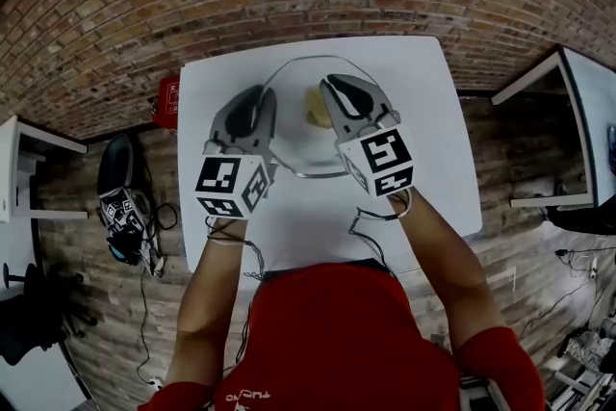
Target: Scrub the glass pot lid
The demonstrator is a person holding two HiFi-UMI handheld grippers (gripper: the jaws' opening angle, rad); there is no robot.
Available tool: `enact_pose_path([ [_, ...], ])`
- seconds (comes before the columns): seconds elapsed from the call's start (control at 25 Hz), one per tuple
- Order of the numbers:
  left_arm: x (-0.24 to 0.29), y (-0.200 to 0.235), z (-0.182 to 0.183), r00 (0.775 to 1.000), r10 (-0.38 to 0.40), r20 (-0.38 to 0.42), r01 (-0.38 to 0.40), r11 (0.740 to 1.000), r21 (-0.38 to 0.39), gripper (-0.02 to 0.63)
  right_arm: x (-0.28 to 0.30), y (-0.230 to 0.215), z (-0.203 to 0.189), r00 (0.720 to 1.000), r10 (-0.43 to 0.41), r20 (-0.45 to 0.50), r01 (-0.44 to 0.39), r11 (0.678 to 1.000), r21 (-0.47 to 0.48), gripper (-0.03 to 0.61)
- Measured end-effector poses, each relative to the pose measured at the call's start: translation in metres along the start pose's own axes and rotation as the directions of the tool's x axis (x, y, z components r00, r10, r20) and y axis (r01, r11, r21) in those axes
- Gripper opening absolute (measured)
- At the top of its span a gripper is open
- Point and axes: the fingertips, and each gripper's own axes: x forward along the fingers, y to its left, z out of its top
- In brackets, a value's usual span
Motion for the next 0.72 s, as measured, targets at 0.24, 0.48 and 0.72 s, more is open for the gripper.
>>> enact_pose_path([
  [0.24,-0.01,-0.028,0.032,0.997,-0.038,0.067,0.036,0.999,0.028,0.025,-0.018,0.01,0.038,0.993,0.027,0.115,-0.027,1.0,0.002,0.037],
  [0.48,-0.011,-0.038,0.044,0.995,-0.05,0.083,0.046,0.998,0.052,0.018,-0.023,0.012,0.047,0.99,0.033,0.137,-0.034,0.999,0.0,0.029],
  [0.72,-0.006,-0.037,0.044,0.995,-0.053,0.085,0.05,0.998,0.042,0.018,-0.021,0.011,0.043,0.992,0.034,0.119,-0.035,0.999,0.009,0.029],
])
